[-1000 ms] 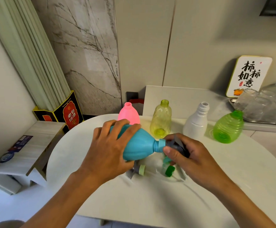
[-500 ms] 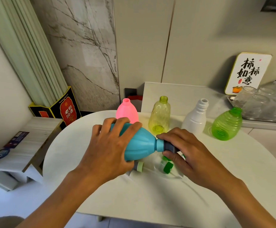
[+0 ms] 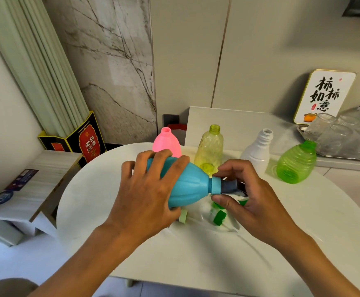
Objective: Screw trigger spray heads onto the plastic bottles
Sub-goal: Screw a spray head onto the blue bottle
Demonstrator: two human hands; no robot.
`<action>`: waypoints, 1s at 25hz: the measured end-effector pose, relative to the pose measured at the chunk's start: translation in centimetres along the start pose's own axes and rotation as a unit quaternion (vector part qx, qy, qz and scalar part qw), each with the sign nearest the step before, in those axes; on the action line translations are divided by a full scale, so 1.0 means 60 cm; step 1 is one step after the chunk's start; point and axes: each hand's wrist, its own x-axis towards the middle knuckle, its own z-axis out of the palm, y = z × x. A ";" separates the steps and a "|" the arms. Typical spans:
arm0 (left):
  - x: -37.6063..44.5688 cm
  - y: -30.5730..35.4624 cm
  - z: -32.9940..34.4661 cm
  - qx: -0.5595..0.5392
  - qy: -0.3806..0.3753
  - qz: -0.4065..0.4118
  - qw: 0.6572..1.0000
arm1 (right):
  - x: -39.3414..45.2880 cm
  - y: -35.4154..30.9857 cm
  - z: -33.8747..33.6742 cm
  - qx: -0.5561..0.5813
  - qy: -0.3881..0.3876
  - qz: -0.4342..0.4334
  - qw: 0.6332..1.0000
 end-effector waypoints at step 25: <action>0.013 0.009 0.019 -0.117 -0.015 -0.095 0.989 | 0.004 -0.023 0.027 0.280 0.007 0.296 0.913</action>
